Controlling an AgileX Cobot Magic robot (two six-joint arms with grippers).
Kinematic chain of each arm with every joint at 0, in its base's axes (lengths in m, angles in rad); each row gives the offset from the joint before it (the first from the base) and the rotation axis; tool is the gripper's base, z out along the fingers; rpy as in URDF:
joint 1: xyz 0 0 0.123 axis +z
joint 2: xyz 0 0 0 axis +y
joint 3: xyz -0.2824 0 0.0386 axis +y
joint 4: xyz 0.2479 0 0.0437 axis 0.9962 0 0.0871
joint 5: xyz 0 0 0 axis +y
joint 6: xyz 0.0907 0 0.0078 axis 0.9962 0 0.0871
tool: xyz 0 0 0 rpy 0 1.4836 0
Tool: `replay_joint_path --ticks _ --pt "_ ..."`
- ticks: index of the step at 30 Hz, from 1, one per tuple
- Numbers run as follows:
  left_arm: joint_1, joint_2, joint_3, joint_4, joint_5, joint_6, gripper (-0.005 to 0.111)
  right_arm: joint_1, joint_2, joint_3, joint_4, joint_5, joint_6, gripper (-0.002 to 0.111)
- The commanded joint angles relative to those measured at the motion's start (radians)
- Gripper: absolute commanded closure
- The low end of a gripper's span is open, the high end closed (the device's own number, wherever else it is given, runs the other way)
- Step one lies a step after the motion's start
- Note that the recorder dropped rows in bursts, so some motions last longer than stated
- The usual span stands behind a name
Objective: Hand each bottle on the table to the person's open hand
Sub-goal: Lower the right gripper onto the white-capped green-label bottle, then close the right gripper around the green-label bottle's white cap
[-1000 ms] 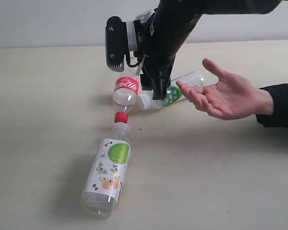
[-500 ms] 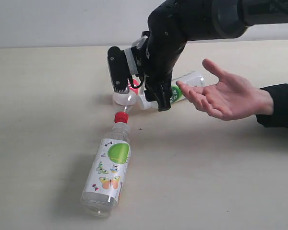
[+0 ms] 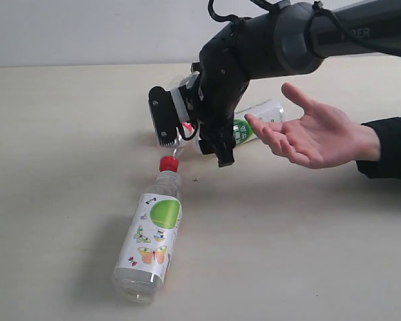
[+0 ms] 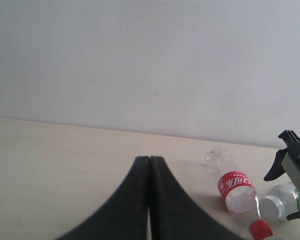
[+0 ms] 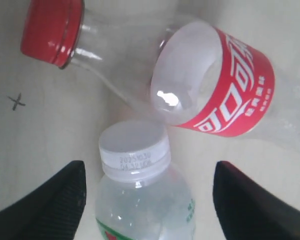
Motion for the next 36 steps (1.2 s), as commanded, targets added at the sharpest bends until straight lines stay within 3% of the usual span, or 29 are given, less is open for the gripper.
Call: replay_joint_path --ticks 1,26,29,36 --pt "0.002 -0.006 0.004 0.003 0.001 0.001 0.107 0.002 0.019 -0.007 -0.038 -0.021 -0.009 0.04" --pt "0.002 -0.006 0.004 0.003 0.001 0.001 0.107 0.002 0.081 -0.007 -0.14 -0.066 0.115 0.042" --pt "0.002 -0.006 0.004 0.003 0.001 0.001 0.107 0.002 0.085 -0.007 -0.14 -0.064 0.115 0.049" --pt "0.002 -0.006 0.004 0.003 0.001 0.001 0.107 0.002 0.085 -0.007 -0.14 -0.066 0.115 0.079"
